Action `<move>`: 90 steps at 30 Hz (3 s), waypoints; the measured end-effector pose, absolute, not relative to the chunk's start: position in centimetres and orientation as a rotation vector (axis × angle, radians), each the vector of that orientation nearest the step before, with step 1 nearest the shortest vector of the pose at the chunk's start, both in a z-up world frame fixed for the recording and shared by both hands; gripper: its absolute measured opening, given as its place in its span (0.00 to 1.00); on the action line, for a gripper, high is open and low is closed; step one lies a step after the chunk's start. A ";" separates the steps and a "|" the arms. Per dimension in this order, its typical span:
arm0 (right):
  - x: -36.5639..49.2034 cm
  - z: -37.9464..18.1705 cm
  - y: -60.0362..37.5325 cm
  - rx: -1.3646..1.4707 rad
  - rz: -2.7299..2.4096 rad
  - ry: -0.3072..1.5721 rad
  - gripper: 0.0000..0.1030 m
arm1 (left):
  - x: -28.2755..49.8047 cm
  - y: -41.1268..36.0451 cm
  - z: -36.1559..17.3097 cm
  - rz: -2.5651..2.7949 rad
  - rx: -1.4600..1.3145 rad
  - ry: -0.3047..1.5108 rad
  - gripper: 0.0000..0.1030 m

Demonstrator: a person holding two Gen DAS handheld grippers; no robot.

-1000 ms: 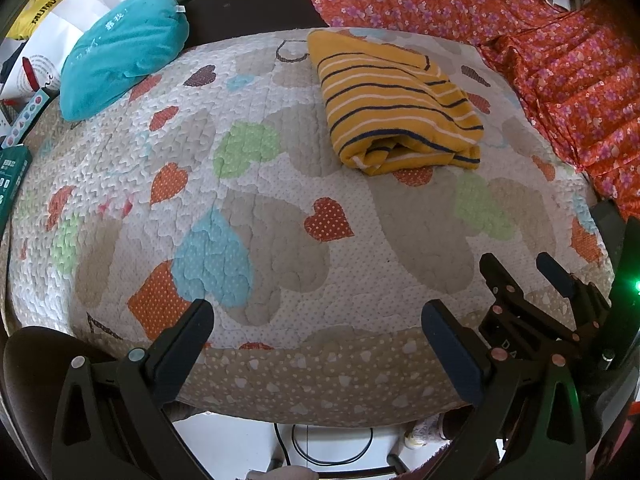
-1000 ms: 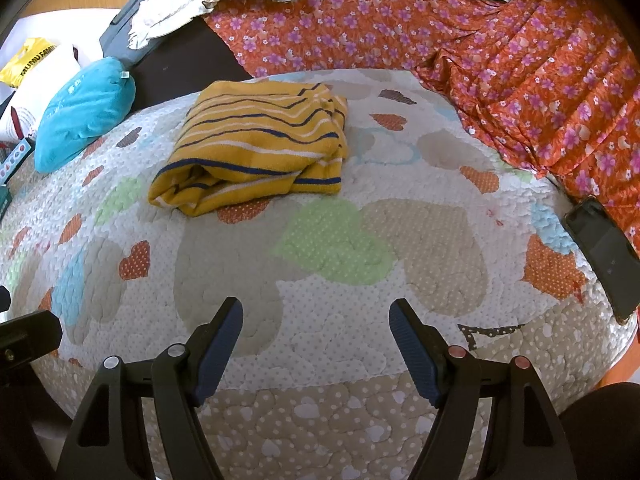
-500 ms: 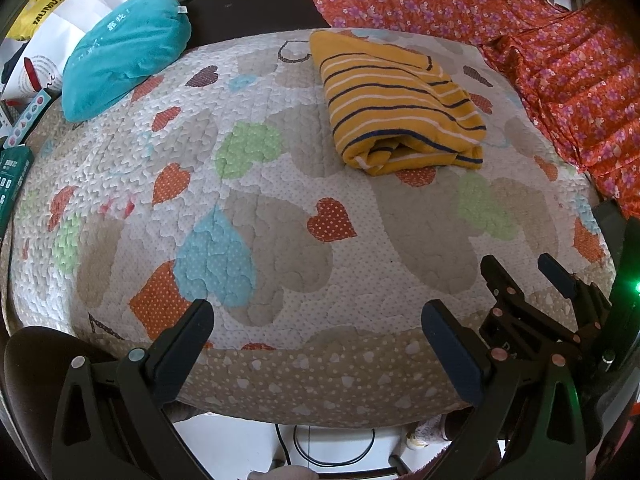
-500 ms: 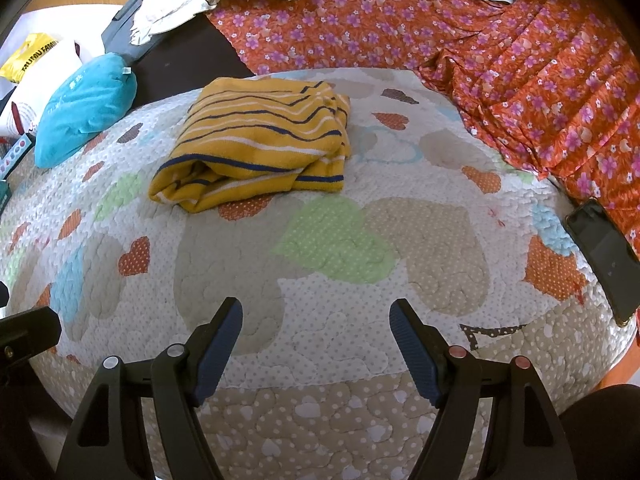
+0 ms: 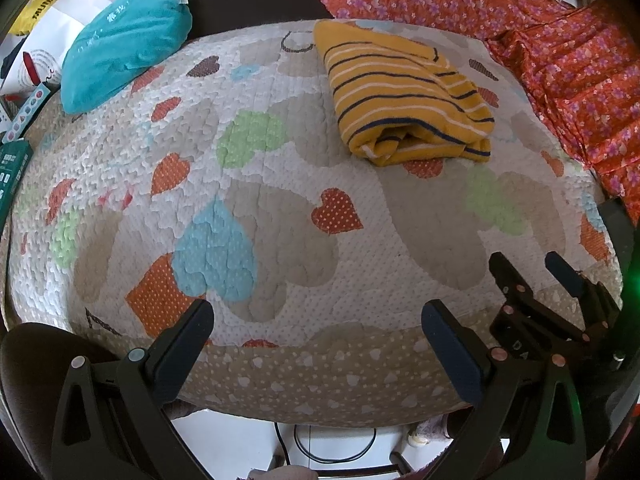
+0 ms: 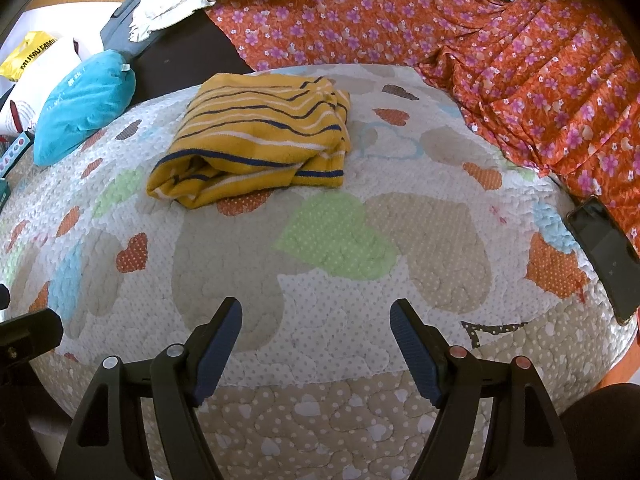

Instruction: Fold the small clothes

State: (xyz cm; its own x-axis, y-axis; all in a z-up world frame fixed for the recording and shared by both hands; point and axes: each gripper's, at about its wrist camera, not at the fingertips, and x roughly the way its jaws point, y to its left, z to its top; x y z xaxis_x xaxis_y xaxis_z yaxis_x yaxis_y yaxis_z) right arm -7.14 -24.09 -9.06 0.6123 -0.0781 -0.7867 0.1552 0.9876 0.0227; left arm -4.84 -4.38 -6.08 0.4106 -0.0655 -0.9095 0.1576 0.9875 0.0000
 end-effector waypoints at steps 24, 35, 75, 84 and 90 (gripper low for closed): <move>-6.7 -11.6 -22.9 0.016 -0.150 0.988 0.79 | -2.7 -0.7 -12.4 -0.119 0.022 1.255 1.00; -6.3 -12.3 -22.9 0.013 -0.173 0.992 0.87 | -2.3 -0.4 -14.0 -0.133 0.008 1.298 1.00; 9.8 -9.5 -19.0 0.381 0.264 1.135 0.37 | -1.4 0.7 -13.7 -0.121 -0.024 1.287 1.00; 2.9 -4.5 -23.8 0.197 0.135 0.945 0.60 | -2.7 -0.2 -8.3 -0.093 0.030 1.130 1.00; -1.8 -1.7 -27.2 0.148 0.014 0.803 0.76 | -4.9 -3.7 -3.6 -0.103 0.127 0.992 1.00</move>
